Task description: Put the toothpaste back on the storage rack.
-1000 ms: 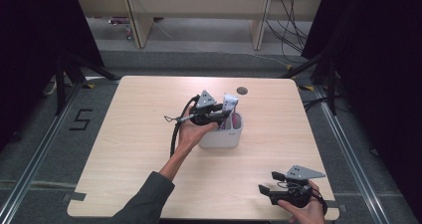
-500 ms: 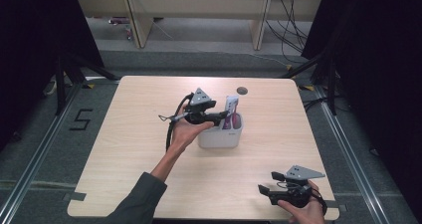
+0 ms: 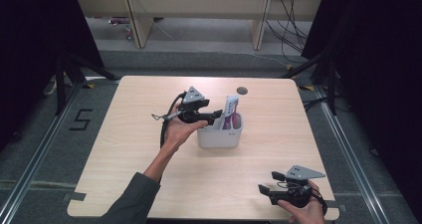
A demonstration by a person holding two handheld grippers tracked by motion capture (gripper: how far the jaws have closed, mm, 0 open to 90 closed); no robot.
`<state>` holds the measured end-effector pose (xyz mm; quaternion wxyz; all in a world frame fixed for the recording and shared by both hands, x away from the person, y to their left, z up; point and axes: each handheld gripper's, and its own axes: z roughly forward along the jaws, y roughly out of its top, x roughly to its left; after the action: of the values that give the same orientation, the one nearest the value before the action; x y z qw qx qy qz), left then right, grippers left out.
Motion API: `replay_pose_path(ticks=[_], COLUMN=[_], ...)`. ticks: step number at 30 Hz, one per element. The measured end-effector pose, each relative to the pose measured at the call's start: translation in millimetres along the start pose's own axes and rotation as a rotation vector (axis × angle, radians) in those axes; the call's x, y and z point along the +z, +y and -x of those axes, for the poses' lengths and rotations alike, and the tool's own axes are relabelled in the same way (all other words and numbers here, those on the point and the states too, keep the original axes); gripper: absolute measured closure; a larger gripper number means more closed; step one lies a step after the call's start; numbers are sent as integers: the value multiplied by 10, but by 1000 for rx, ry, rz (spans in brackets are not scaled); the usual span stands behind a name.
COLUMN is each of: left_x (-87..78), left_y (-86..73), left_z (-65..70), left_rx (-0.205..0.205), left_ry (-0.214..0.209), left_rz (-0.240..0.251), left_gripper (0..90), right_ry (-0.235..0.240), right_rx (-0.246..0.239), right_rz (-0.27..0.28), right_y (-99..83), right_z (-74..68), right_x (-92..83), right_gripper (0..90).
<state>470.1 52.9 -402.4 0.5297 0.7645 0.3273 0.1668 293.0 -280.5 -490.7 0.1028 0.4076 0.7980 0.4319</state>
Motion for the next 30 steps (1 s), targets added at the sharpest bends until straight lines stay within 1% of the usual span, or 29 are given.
replay_pose_path(ticks=[2, 3, 4, 5, 6, 8, 9, 10, 11, 12, 13, 14, 15, 16, 17, 18, 19, 20, 23, 24, 26, 28, 30], left_x=[-21, -32, -45, -58, -71, -102, -114, -140, -155, -167, -181, -204, -223, -234, -248, -265, -277, -286, -334, -357, -381, -413, -438], left_y=[-5, -8, -13, -21, -29, -45, -54, -58, -64, -60, -62, -68, -71, -77, -79, -83, -86, -93, -120, -134, -170, -193, -218], left_z=[-11, -10, -15, -21, -27, -44, -50, -57, -66, -78, -79, -84, -91, -100, -110, -113, -118, -123, -122, -119, -129, -131, -132], left_rx=[-7, -11, -6, -5, -9, -10, -18, -29, -31, -15, -17, -23, -24, -27, -27, -30, -32, -36, -43, -46, -52, -58, -60], left_ry=[-8, -6, -3, -2, -2, -3, -4, -5, -12, -13, -12, -10, -8, -7, -6, -1, -2, -7, -6, -2, -8, 0, -1], left_rz=[-8, -10, -6, -3, -3, -6, 0, -4, 3, 7, 7, 7, 4, 6, 1, -6, -6, 0, 3, -4, 4, -12, -10], left_gripper=[340, 340, 337, 336, 330, 322, 317, 311, 302, 298, 297, 294, 289, 289, 286, 282, 279, 277, 275, 271, 269, 261, 255], right_ry=[-2, -2, -6, -8, -9, -7, -8, -8, -8, -7, -7, -7, -12, -4, -8, -4, -3, -5, -4, -12, -10, -10, -12], right_rx=[0, 0, 33, -9, -9, 23, 6, 3, 3, 9, -1, 0, -17, -20, -27, -3, 0, -5, 1, -14, -15, -16, -16], right_rz=[1, 1, -3, 10, 10, -1, 4, 5, 6, 3, 7, 6, 10, 13, 14, 2, 1, 3, 2, 10, 5, 3, 4], right_y=[-1, -1, -4, 0, 0, -4, -3, -2, -2, -2, -1, -2, 0, 1, 1, 0, -1, -1, -1, -1, 0, -1, 0], right_z=[-1, -1, -27, 10, 10, -16, -3, 0, 0, -7, 0, 0, 12, 15, 17, 1, -1, 1, -1, 12, 14, 14, 13], right_x=[-1, -1, -7, 1, 1, -4, -1, -1, 0, 0, 2, 2, 1, 8, 8, 2, 3, 3, 1, 2, 1, 1, 1], right_gripper=[267, 267, 267, 267, 267, 268, 267, 267, 267, 267, 267, 267, 267, 267, 267, 267, 267, 267, 267, 267, 267, 267, 267])
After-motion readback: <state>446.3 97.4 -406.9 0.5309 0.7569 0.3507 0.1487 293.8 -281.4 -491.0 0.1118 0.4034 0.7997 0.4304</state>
